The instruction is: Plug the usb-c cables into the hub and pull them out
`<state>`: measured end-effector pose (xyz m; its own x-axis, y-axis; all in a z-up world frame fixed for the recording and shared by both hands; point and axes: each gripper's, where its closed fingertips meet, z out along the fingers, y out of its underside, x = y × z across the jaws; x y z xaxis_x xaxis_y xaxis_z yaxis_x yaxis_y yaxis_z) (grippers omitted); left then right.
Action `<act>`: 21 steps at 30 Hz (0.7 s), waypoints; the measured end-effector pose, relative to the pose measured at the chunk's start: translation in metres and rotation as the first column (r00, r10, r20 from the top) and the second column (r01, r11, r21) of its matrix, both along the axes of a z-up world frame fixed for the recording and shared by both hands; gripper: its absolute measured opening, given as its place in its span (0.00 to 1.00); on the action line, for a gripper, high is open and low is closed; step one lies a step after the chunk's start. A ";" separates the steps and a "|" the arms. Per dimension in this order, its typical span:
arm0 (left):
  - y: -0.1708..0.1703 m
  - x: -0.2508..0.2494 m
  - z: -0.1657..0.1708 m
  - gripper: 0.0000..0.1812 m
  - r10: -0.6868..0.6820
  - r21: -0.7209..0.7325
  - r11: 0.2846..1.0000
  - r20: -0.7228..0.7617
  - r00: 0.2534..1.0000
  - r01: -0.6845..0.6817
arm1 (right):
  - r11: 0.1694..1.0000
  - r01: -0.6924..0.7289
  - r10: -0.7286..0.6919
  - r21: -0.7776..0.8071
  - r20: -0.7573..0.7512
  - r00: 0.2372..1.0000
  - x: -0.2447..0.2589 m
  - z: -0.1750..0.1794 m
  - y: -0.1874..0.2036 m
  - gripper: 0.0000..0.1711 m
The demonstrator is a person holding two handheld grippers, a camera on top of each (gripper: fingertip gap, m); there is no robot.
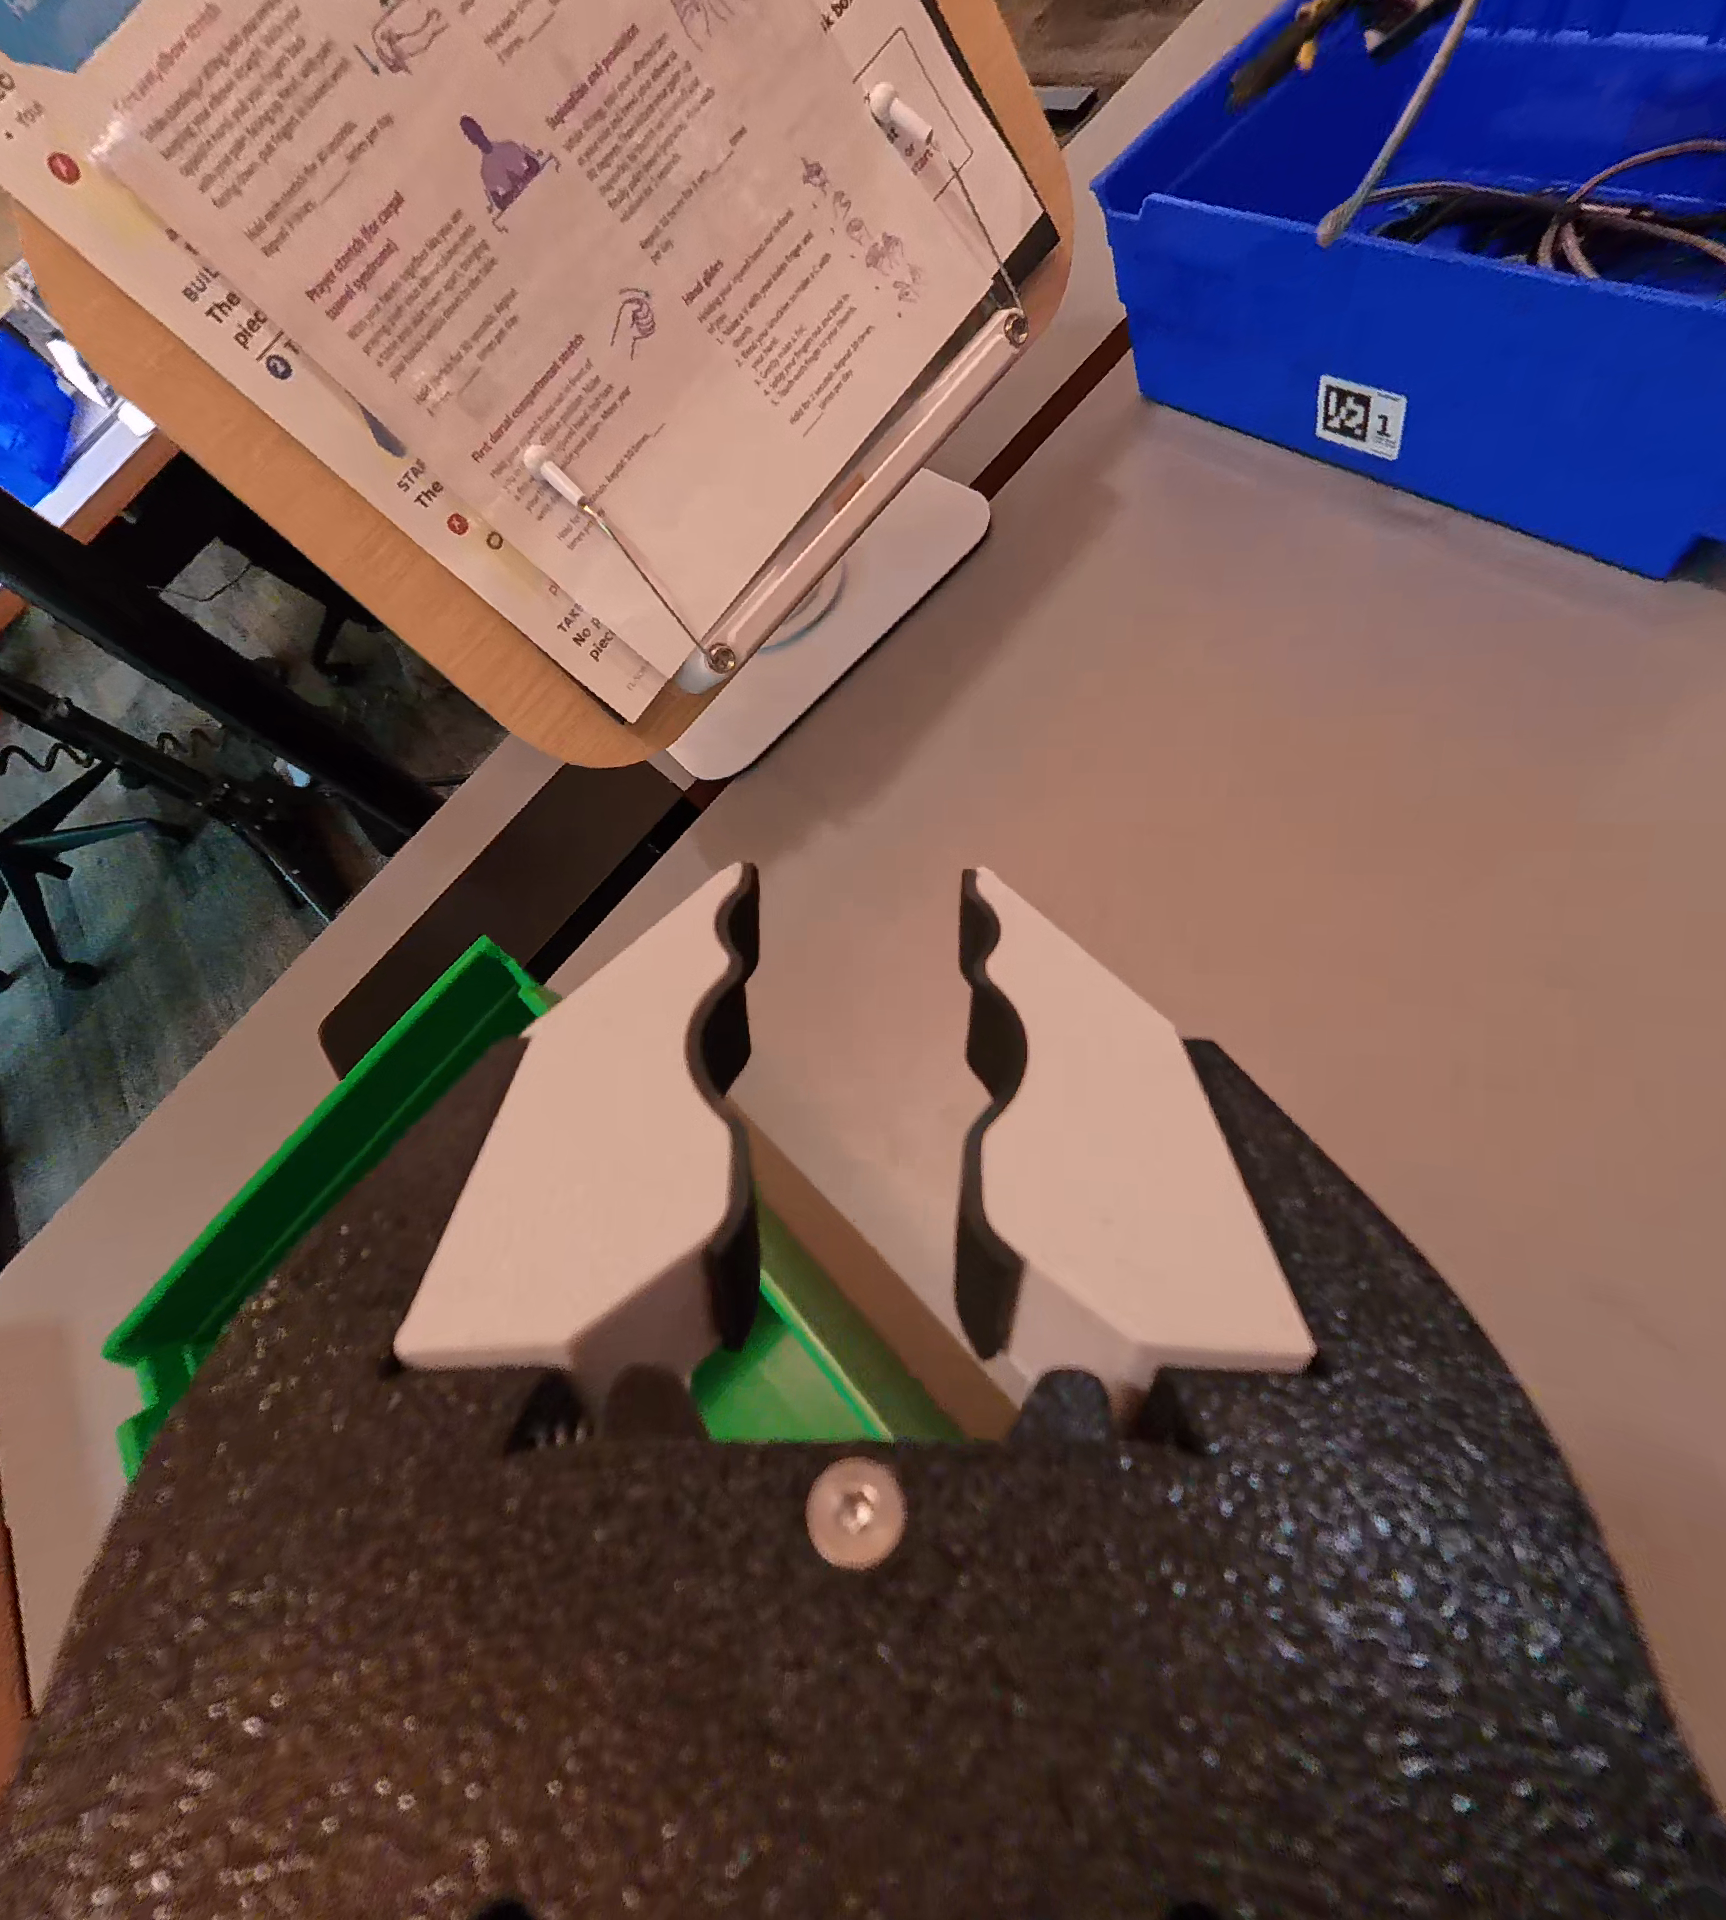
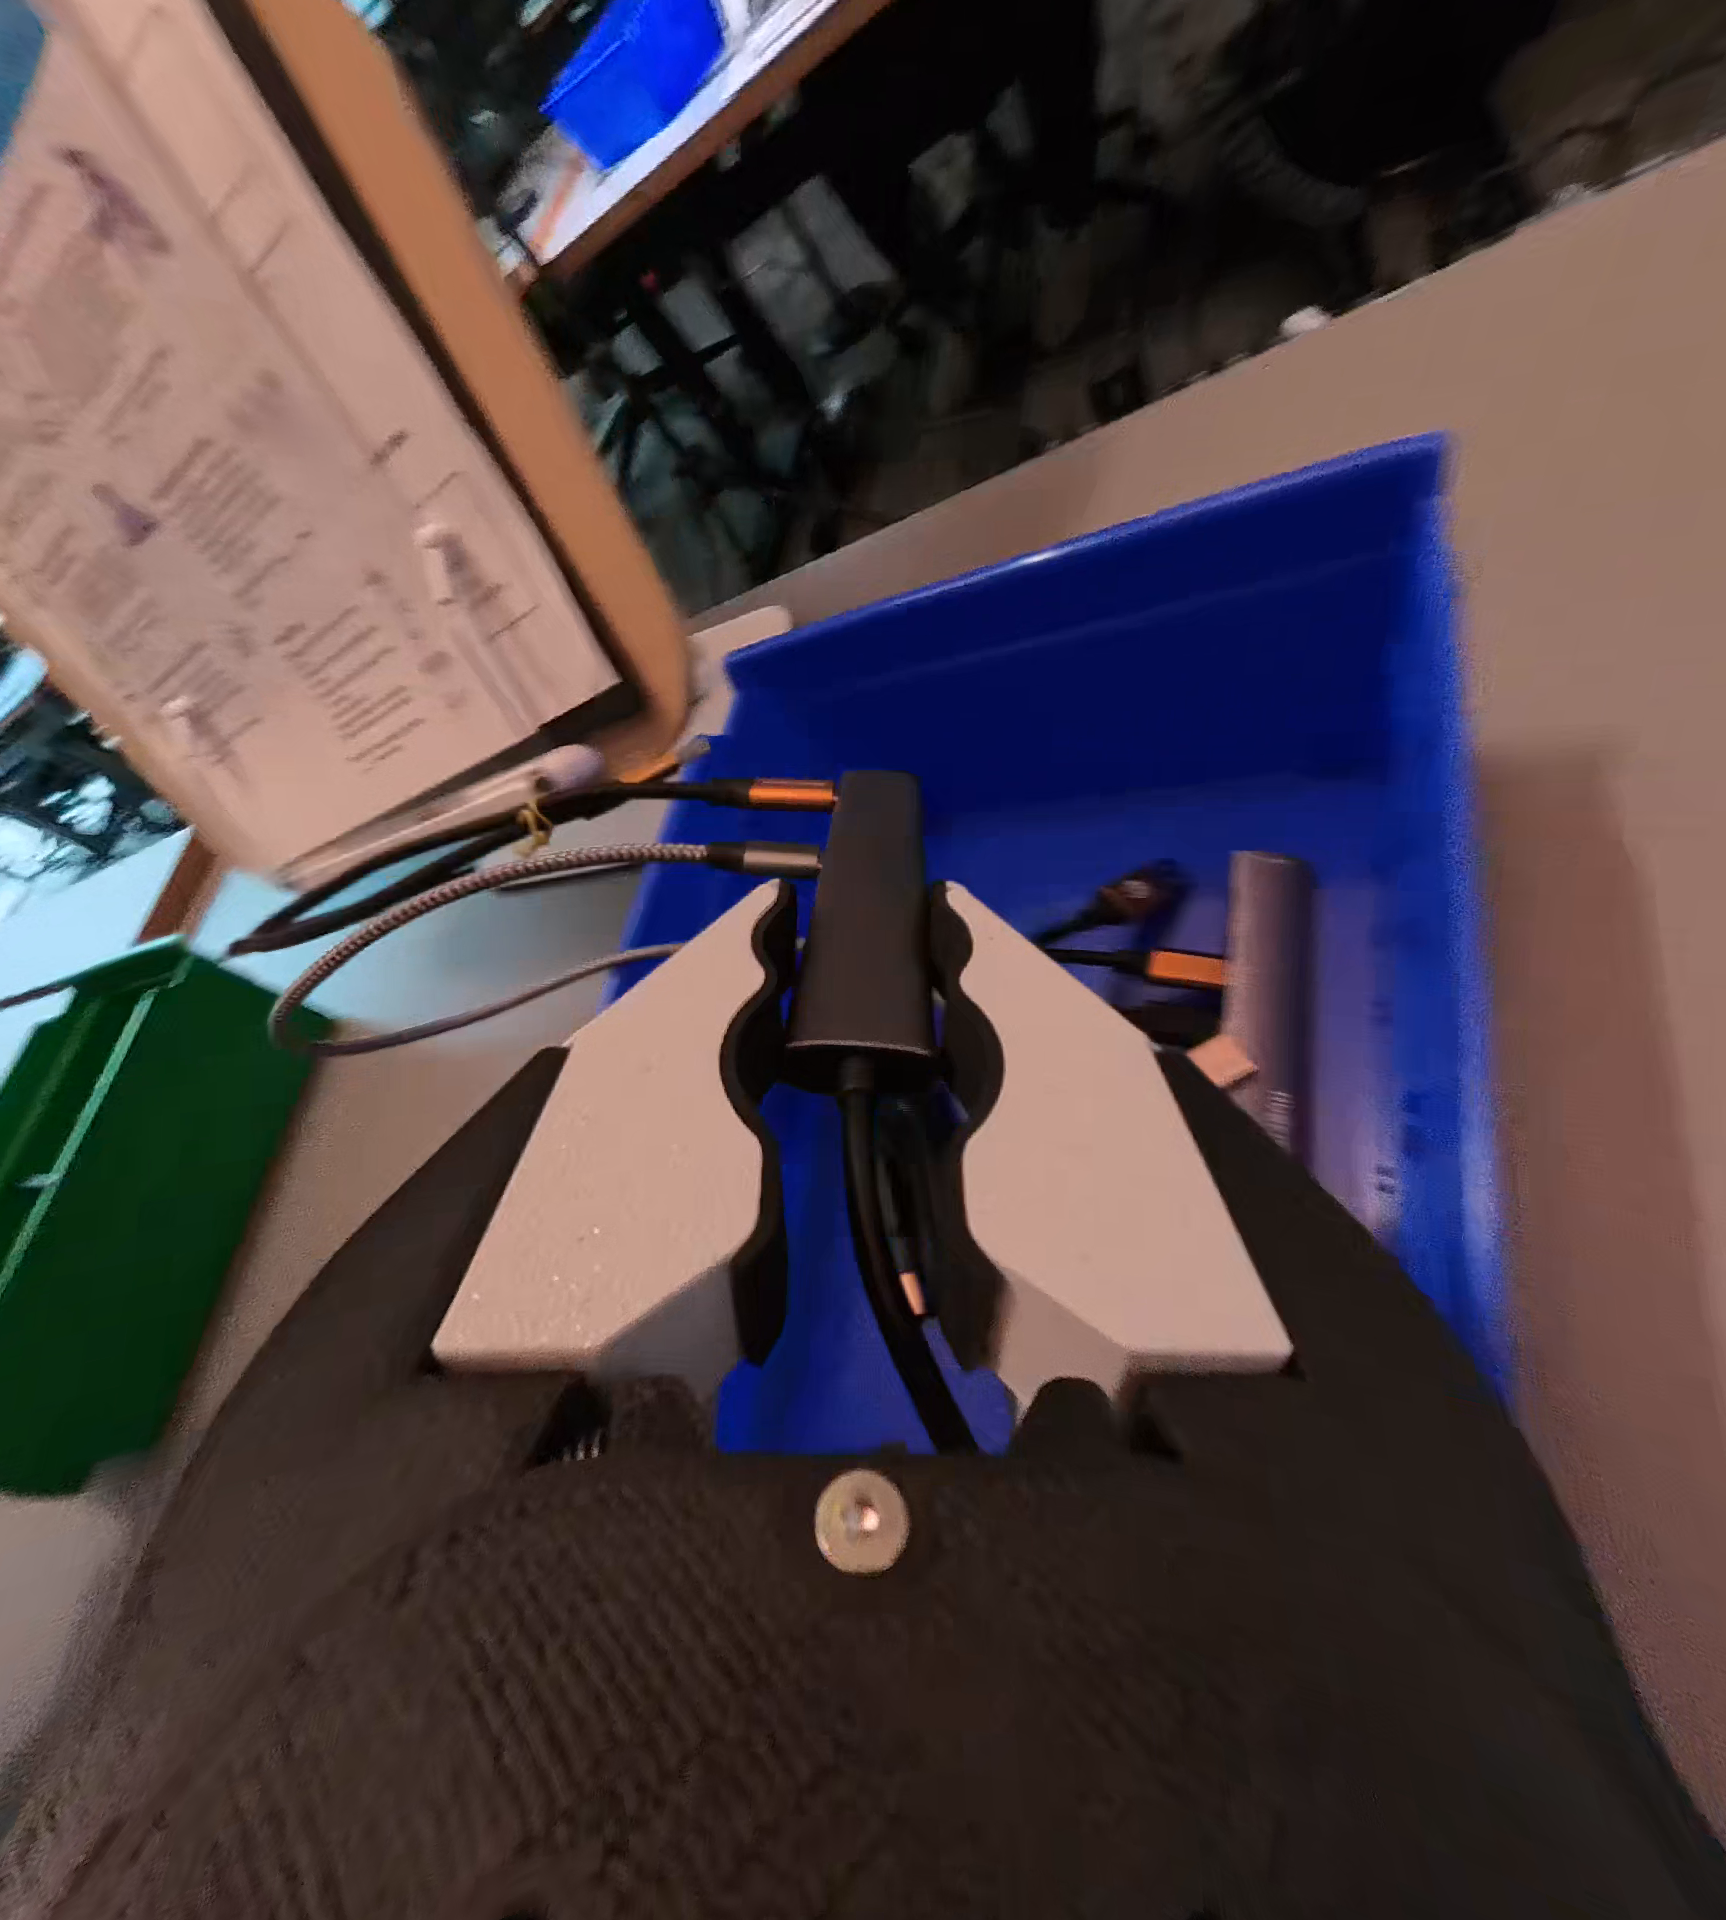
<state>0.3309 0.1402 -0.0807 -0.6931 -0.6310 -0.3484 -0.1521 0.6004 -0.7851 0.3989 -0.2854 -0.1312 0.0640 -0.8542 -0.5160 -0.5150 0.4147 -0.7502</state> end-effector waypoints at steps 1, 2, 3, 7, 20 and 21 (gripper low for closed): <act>-0.003 -0.001 -0.001 0.20 -0.007 0.003 1.000 -0.001 1.000 0.007 | 0.999 0.039 -0.039 -0.023 0.004 0.999 -0.003 -0.003 -0.009 0.16; -0.006 -0.001 -0.002 0.20 -0.015 0.007 1.000 -0.003 1.000 0.015 | 0.996 0.066 -0.066 -0.054 0.011 0.998 -0.006 -0.004 -0.016 0.18; -0.010 -0.002 -0.003 0.20 -0.024 0.012 1.000 -0.005 1.000 0.024 | 0.992 0.087 -0.085 -0.089 0.027 0.996 -0.010 -0.004 -0.021 0.21; -0.033 -0.008 -0.001 0.20 -0.078 -0.017 0.997 0.007 0.997 0.078 | 0.951 0.123 -0.114 -0.285 0.049 0.992 -0.025 0.001 -0.038 0.42; -0.201 -0.067 -0.038 0.48 -0.264 -0.185 0.949 -0.013 0.964 0.257 | 0.867 0.152 -0.030 -0.474 0.255 0.966 -0.193 -0.032 0.011 0.64; -0.220 -0.068 -0.045 0.50 -0.247 -0.230 0.945 -0.027 0.969 0.234 | 0.866 0.189 -0.053 -0.464 0.289 0.956 -0.194 -0.030 0.007 0.63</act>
<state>0.2624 -0.0798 -0.1252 -0.8479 -0.5004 -0.1752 -0.0711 0.4349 -0.8977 0.2052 -0.2785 -0.1607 0.0165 -0.9997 -0.0173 -0.2451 0.0128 -0.9694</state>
